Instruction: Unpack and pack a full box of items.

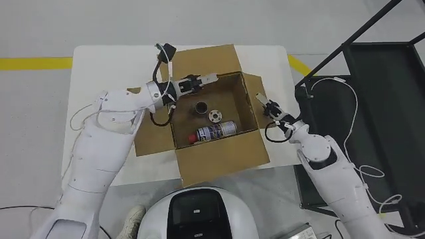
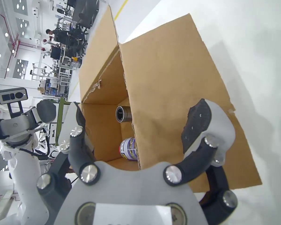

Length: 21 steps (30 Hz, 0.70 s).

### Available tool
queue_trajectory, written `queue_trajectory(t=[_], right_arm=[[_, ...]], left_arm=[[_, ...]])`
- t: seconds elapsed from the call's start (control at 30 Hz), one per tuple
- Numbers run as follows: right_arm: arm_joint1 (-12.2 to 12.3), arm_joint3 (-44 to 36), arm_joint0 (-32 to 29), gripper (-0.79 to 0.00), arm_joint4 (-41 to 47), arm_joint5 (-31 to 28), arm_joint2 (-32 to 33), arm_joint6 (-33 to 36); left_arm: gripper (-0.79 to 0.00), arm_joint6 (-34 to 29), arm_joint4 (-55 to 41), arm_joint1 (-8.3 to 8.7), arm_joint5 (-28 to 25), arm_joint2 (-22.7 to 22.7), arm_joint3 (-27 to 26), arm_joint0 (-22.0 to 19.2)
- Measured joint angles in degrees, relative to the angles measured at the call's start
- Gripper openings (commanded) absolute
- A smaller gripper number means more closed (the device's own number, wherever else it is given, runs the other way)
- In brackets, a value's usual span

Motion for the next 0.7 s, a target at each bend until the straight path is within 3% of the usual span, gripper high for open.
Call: queue_trajectory(t=[0.33,0.7], right_arm=[[-0.1,-2.4,-1.0,0.0,1.5,0.4,-0.9,7.3],[-1.1,-1.6,3.3,0.0,1.7,1.8,-5.3,9.5]], left_arm=[[0.0,2.7,0.9,1.8,1.0,-7.6,-2.9,3.9],[0.0,4.2,0.0,3.34,0.8,-13.6,-7.7,9.7]])
